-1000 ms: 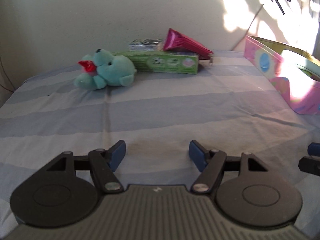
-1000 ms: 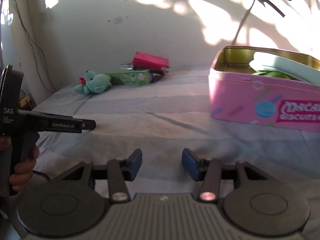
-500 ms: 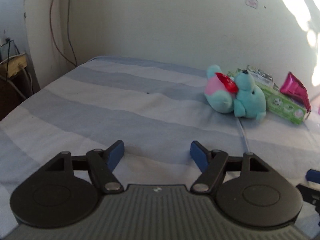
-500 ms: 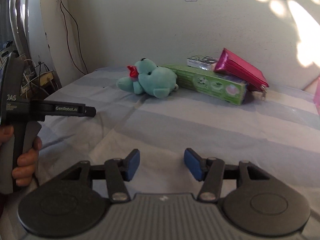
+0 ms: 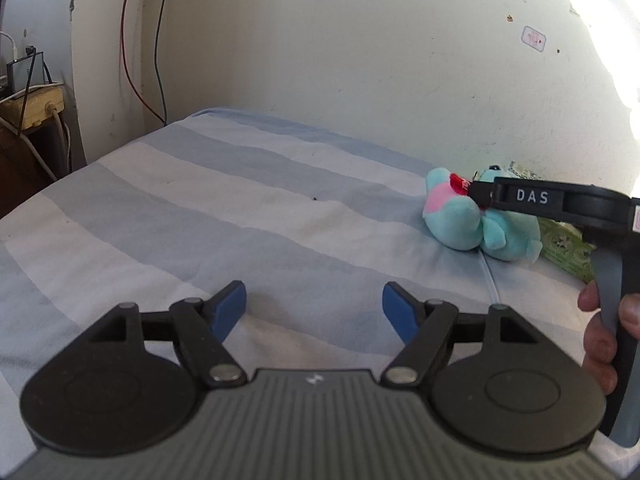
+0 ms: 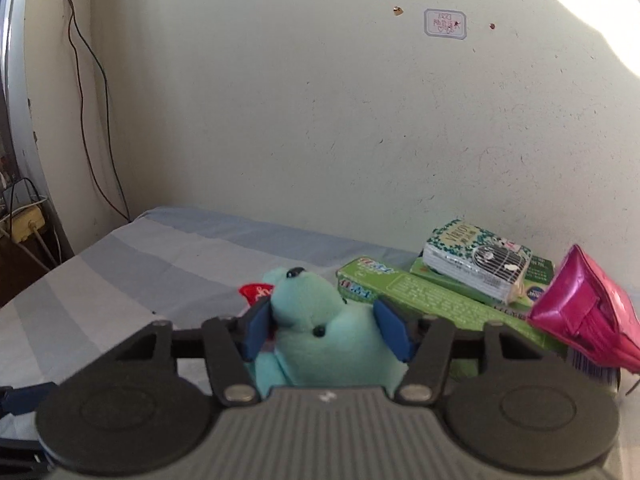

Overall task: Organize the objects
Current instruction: 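Move the left gripper to the mint teddy bear and grasp it, then carry the teddy bear with the left gripper and release it into the pink tin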

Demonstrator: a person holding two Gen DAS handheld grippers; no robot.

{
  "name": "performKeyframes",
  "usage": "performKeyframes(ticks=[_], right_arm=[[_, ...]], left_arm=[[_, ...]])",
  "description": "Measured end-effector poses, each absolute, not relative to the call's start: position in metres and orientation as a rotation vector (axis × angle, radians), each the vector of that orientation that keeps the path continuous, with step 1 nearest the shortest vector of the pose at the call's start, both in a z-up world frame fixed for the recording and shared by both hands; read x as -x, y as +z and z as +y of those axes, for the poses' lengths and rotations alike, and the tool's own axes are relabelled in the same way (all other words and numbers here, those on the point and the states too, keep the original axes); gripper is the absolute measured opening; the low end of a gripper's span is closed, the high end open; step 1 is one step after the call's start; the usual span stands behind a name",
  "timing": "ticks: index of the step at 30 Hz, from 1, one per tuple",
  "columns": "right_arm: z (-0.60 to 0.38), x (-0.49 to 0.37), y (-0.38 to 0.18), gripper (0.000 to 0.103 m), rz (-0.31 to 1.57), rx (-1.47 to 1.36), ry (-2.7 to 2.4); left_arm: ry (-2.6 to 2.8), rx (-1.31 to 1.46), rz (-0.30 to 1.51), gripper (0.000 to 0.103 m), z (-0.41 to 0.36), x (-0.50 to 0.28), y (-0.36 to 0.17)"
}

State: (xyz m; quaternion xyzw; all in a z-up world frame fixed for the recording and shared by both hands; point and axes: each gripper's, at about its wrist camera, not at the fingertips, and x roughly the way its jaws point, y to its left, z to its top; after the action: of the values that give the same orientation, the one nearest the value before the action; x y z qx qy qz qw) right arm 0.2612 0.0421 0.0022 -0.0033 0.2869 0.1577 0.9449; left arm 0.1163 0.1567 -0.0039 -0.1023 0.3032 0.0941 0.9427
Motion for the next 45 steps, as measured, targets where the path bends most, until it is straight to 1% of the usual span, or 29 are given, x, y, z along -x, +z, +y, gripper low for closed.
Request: performKeyframes(ticks=[3, 5, 10, 14, 17, 19, 22, 23, 24, 26, 29, 33, 36, 39, 40, 41, 42, 43, 44, 45], right_arm=[[0.029, -0.242, 0.005, 0.043, 0.583, -0.004, 0.348], [0.015, -0.216, 0.011, 0.040, 0.568, 0.012, 0.368], [-0.037, -0.126, 0.027, 0.040, 0.543, -0.012, 0.422], [-0.092, -0.046, 0.034, 0.041, 0.578, 0.001, 0.403], [-0.130, 0.013, 0.034, 0.041, 0.609, -0.014, 0.341], [-0.151, 0.045, 0.029, 0.042, 0.620, -0.015, 0.273], [-0.166, 0.079, 0.024, 0.043, 0.594, -0.026, 0.223], [-0.168, 0.087, 0.023, 0.048, 0.587, -0.033, 0.213], [-0.169, 0.092, 0.023, 0.066, 0.581, -0.030, 0.200], [-0.172, 0.099, 0.022, 0.083, 0.537, -0.035, 0.185], [-0.177, 0.098, 0.019, 0.087, 0.517, -0.051, 0.224], [-0.182, 0.091, 0.008, 0.088, 0.538, -0.071, 0.262], [-0.184, 0.080, 0.001, 0.088, 0.564, -0.088, 0.275], [-0.183, 0.067, -0.007, 0.088, 0.589, -0.087, 0.298], [-0.182, 0.061, -0.010, 0.088, 0.607, -0.087, 0.300], [-0.182, 0.056, -0.014, 0.087, 0.619, -0.091, 0.304], [-0.181, 0.051, -0.017, 0.078, 0.639, -0.088, 0.303], [-0.178, 0.049, -0.020, 0.073, 0.632, -0.065, 0.297], [-0.176, 0.050, -0.021, 0.053, 0.618, -0.039, 0.297], [-0.175, 0.052, -0.021, 0.040, 0.608, -0.040, 0.315]], left_arm=[[0.187, 0.206, 0.620, 0.078, 0.159, -0.119, -0.006], [0.185, 0.207, 0.620, 0.078, 0.160, -0.120, -0.006], [0.156, 0.217, 0.615, 0.078, 0.162, -0.118, -0.007], [0.071, 0.167, 0.608, 0.078, 0.149, -0.113, -0.005], [-0.020, 0.107, 0.605, 0.078, 0.127, -0.101, -0.002], [-0.138, 0.141, 0.643, 0.077, 0.108, -0.092, 0.001], [-0.326, 0.124, 0.639, 0.077, 0.061, -0.062, 0.013], [-0.395, 0.127, 0.644, 0.077, 0.045, -0.051, 0.017], [-0.477, 0.141, 0.656, 0.077, 0.029, -0.040, 0.020], [-0.598, 0.158, 0.676, 0.077, 0.006, -0.023, 0.027], [-0.651, 0.110, 0.659, 0.078, -0.017, 0.001, 0.035], [-0.616, 0.114, 0.678, 0.078, -0.016, 0.006, 0.036], [-0.608, 0.157, 0.747, 0.078, -0.012, 0.000, 0.030], [-0.657, 0.163, 0.816, 0.077, -0.026, 0.002, 0.019], [-0.660, 0.139, 0.833, 0.073, -0.034, 0.003, 0.014], [-0.661, 0.120, 0.848, 0.063, -0.040, 0.003, 0.009], [-0.653, 0.117, 0.857, 0.060, -0.045, 0.001, 0.004], [-0.652, 0.137, 0.861, 0.052, -0.047, -0.003, 0.002], [-0.670, 0.157, 0.881, 0.046, -0.049, -0.007, 0.003], [-0.679, 0.158, 0.885, 0.045, -0.053, -0.008, 0.006]])
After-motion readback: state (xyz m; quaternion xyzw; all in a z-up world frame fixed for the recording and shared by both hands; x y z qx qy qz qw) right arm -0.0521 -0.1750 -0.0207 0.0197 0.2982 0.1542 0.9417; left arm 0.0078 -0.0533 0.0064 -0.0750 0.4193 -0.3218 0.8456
